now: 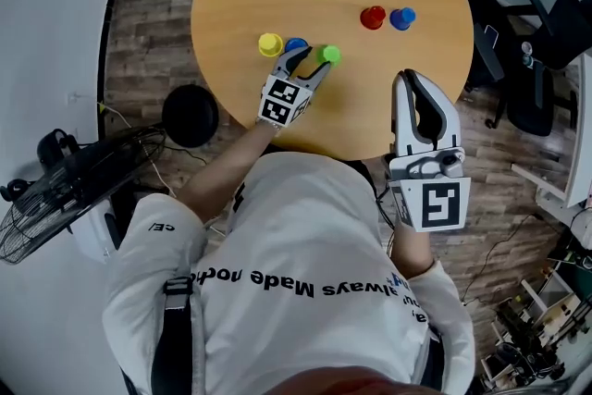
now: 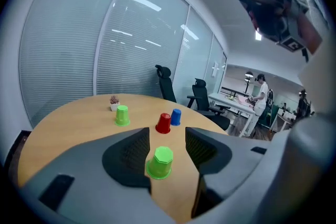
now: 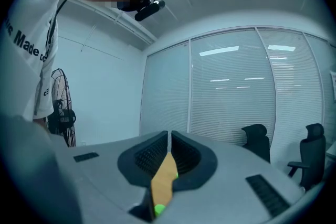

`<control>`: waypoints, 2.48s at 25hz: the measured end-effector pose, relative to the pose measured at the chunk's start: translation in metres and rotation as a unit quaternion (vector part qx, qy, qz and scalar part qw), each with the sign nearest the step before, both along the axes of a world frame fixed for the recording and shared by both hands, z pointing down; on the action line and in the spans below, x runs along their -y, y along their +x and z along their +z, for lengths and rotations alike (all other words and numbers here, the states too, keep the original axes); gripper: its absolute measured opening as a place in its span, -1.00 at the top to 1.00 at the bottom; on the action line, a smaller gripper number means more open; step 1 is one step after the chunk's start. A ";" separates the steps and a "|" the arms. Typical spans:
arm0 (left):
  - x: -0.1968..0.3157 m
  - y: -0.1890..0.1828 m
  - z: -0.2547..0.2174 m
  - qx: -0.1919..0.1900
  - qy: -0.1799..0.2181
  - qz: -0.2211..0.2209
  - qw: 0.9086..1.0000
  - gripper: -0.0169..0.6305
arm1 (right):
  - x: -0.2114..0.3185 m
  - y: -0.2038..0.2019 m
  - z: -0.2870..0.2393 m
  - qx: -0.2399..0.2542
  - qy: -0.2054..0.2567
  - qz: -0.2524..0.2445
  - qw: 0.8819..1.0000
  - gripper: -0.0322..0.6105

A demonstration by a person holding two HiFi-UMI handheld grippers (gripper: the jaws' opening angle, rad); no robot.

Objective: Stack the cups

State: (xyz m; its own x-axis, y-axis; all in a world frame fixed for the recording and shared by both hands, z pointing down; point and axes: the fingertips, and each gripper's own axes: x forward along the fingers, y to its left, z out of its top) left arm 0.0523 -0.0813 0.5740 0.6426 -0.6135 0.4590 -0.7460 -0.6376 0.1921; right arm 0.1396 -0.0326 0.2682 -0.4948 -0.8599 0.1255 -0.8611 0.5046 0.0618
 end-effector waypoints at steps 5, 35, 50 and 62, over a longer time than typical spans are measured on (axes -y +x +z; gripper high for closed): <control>-0.006 -0.022 -0.043 -0.018 0.034 -0.003 0.999 0.35 | 0.019 -0.003 0.026 -0.014 -0.008 -0.002 1.000 0.77; 0.007 -0.093 -0.178 -0.079 0.126 -0.051 0.988 0.85 | 0.186 0.050 0.302 -0.122 -0.207 0.032 0.970 0.31; 0.012 -0.115 -0.171 -0.078 0.104 -0.091 0.987 0.85 | 0.219 0.067 0.407 -0.108 -0.320 0.068 0.939 0.17; 0.006 -0.135 -0.168 -0.078 0.095 -0.122 0.985 0.85 | 0.224 0.066 0.428 -0.107 -0.346 0.095 0.927 0.15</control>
